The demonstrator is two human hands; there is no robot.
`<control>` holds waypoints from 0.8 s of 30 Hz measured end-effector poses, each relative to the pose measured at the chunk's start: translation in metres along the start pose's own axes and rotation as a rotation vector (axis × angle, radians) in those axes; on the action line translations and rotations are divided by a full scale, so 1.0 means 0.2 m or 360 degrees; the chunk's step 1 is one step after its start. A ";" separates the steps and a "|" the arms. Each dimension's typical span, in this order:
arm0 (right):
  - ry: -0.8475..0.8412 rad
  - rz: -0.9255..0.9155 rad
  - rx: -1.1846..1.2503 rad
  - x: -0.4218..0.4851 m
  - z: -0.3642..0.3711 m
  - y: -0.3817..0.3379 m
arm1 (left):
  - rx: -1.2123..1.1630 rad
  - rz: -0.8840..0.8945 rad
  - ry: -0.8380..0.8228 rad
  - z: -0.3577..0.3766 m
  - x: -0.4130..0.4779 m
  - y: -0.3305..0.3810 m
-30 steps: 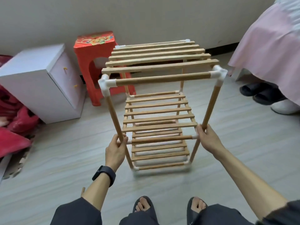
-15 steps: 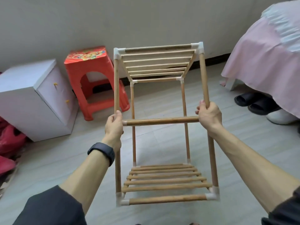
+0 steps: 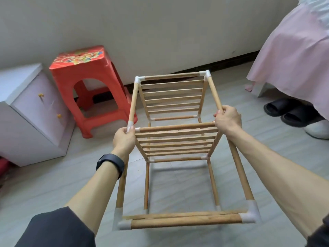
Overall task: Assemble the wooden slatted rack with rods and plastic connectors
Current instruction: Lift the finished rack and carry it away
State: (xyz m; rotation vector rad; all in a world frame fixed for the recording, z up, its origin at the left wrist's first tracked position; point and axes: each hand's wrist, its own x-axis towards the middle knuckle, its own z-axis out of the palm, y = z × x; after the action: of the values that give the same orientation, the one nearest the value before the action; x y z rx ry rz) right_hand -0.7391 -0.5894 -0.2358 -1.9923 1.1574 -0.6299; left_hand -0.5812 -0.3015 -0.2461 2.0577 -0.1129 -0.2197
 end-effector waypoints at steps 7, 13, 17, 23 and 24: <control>-0.0107 0.0142 -0.0060 0.07 0.08 0.08 | 0.0002 -0.0202 0.0014 0.11 0.06 -0.09; -0.0431 0.0132 0.0128 0.03 -0.01 0.07 | -0.0015 -0.0160 -0.0395 -0.03 -0.01 -0.06; -0.0617 0.0208 0.0450 -0.29 -0.20 0.23 | -0.0045 -0.0181 -0.0669 -0.28 -0.25 -0.17; -0.0693 0.0609 0.1034 -1.02 -0.43 0.62 | -0.0206 -0.0329 -0.0602 -0.50 -0.70 -0.58; -0.0645 0.0665 0.1124 -1.12 -0.43 0.67 | -0.0096 -0.0317 -0.0642 -0.50 -0.77 -0.64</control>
State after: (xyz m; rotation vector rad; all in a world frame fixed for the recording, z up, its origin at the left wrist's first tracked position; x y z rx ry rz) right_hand -0.9763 -0.4658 -0.3014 -1.1610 0.8916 -0.3248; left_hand -0.7138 -0.1280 -0.2956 1.9402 -0.1456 -0.7519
